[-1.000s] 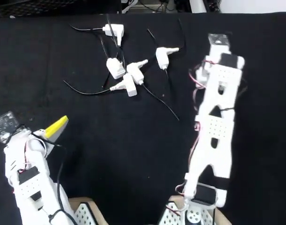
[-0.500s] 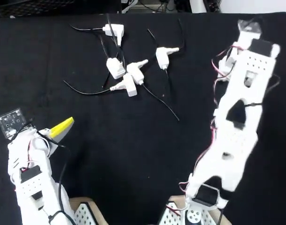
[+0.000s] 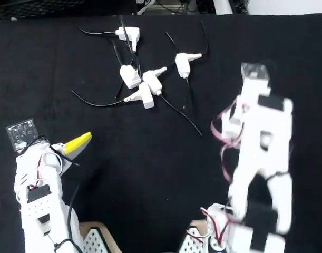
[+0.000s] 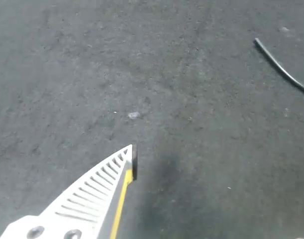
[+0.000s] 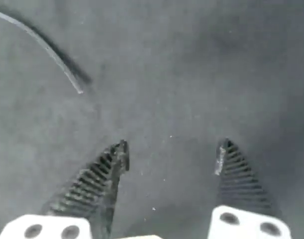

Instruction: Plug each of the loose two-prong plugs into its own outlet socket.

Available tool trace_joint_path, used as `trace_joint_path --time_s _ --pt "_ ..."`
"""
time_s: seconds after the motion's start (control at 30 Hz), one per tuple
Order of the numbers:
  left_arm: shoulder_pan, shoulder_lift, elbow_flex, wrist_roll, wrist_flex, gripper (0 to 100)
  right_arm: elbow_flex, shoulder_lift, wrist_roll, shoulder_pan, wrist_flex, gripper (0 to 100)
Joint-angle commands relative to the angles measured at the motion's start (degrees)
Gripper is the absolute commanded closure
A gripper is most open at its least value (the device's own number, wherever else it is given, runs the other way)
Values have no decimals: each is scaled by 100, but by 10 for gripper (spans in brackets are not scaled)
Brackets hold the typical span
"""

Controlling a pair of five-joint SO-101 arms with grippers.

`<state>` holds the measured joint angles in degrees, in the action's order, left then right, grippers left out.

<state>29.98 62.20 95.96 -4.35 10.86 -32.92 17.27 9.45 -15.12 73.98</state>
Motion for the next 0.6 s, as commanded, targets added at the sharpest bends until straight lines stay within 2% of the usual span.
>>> trace_joint_path --time_s 0.0,0.1,0.27,0.47,0.57 --pt "-119 35 110 -53 -88 381 -1473 884 35 62 -1424 726" --pt "-207 35 110 -53 70 381 -2211 1279 9 70 -2303 726" --pt "-673 35 110 -53 404 381 -2932 1376 44 360 -3138 726" --pt "-673 35 110 -53 396 381 -4084 1446 53 527 -4730 726" --pt "-673 35 110 -53 396 381 -4154 1666 53 510 -4791 726"
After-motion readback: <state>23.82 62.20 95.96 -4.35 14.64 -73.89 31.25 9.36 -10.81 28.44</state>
